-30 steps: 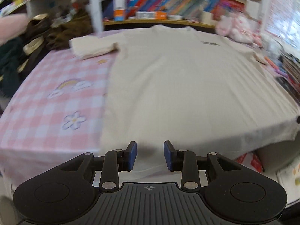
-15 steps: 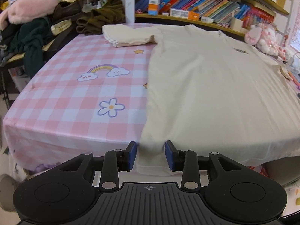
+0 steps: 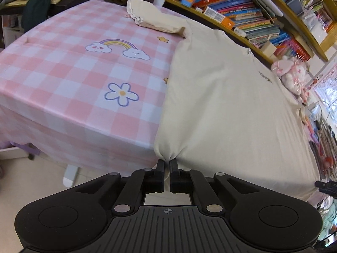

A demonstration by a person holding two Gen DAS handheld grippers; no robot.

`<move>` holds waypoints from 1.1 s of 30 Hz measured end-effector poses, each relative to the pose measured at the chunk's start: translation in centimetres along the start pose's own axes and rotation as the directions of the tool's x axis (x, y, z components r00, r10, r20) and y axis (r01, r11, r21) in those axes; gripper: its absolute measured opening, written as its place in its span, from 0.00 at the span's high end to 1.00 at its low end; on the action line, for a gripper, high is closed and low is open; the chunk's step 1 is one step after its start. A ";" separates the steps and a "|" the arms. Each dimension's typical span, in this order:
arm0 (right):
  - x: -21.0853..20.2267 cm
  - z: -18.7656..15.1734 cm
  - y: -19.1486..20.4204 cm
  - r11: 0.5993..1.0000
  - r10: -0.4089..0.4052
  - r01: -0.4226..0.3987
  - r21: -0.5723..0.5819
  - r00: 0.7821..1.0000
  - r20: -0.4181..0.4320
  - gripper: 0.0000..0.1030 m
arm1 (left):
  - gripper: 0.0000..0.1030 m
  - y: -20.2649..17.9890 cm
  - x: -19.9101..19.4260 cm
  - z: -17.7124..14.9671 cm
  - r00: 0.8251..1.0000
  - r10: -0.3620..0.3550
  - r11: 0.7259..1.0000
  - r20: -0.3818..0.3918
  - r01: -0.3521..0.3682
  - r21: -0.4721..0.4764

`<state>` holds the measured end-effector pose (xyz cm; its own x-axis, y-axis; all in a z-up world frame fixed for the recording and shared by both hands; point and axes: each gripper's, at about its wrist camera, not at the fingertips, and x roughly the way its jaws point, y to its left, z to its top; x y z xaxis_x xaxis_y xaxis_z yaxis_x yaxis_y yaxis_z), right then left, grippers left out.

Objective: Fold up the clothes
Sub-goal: 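Grasp the hem of the T-shirt with the left tool and pull it straight, then open the left tool to release the hem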

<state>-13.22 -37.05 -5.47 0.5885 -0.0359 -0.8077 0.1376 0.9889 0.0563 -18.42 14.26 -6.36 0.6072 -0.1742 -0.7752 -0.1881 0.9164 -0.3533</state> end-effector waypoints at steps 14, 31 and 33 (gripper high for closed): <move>-3.1 -0.3 2.9 0.997 0.075 -0.077 0.020 0.995 0.071 0.61 | 0.61 -9.1 -2.5 1.5 0.986 0.005 0.899 0.168 -0.078 0.430; -4.9 2.5 5.5 0.992 0.130 -0.128 -0.025 0.983 0.127 0.59 | 0.14 -15.1 2.1 2.6 0.989 -0.069 0.848 0.129 -0.010 0.530; -4.1 3.2 5.6 0.990 0.137 -0.134 -0.031 0.983 0.119 0.59 | 0.13 -15.4 2.7 2.9 0.991 -0.052 0.850 0.127 -0.023 0.527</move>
<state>-12.35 -31.86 0.05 0.6921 0.0828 -0.7171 0.0324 0.9888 0.1455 -11.65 0.76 -1.47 0.7093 -0.1748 -0.6829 0.2333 0.9724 -0.0066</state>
